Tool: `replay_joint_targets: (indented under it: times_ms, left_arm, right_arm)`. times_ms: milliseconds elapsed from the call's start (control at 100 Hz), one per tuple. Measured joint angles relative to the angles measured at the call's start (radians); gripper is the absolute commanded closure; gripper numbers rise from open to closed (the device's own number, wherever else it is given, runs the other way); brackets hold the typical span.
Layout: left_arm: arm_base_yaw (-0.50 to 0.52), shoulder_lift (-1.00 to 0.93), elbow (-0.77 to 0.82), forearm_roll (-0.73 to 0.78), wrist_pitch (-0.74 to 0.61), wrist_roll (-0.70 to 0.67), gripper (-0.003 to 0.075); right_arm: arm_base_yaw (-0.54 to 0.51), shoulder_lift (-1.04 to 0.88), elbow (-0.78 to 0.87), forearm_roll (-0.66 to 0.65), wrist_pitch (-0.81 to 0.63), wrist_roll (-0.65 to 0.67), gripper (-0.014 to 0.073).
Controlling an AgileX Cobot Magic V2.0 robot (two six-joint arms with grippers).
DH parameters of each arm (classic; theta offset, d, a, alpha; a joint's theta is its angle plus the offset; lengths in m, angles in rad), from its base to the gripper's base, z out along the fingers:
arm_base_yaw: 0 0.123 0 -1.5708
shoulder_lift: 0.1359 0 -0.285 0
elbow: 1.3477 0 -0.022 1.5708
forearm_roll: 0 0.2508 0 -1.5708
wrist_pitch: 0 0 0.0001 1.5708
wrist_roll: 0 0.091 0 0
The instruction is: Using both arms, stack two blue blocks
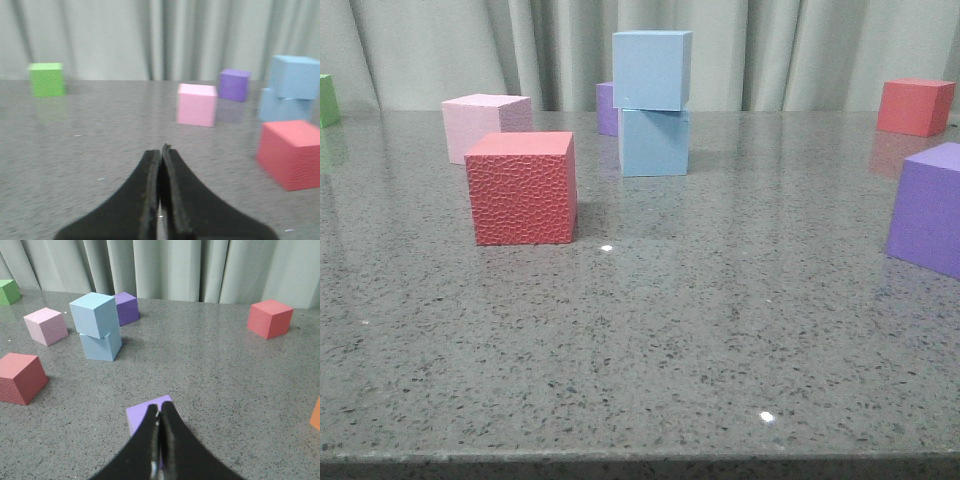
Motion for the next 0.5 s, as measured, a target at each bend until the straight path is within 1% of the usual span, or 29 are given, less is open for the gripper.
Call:
replay_joint_targets:
  times_ms: [110, 250, 330, 500]
  left_arm:
    - [0.079, -0.049, 0.049, -0.010, -0.016, 0.028, 0.0738]
    - [0.146, -0.077, 0.094, -0.021, -0.020, 0.035, 0.0738]
    - [0.163, -0.077, 0.094, -0.031, -0.018, 0.038, 0.0738]
    - [0.168, -0.077, 0.094, -0.037, -0.007, 0.042, 0.0738]
  right_arm:
    - [0.000, 0.000, 0.000, 0.000, 0.000, 0.000, 0.0713]
    - [0.000, 0.000, 0.000, 0.000, 0.000, 0.000, 0.0713]
    - [0.000, 0.000, 0.000, -0.001, -0.002, 0.000, 0.0713]
    - [0.000, 0.000, 0.000, -0.001, -0.002, 0.000, 0.0713]
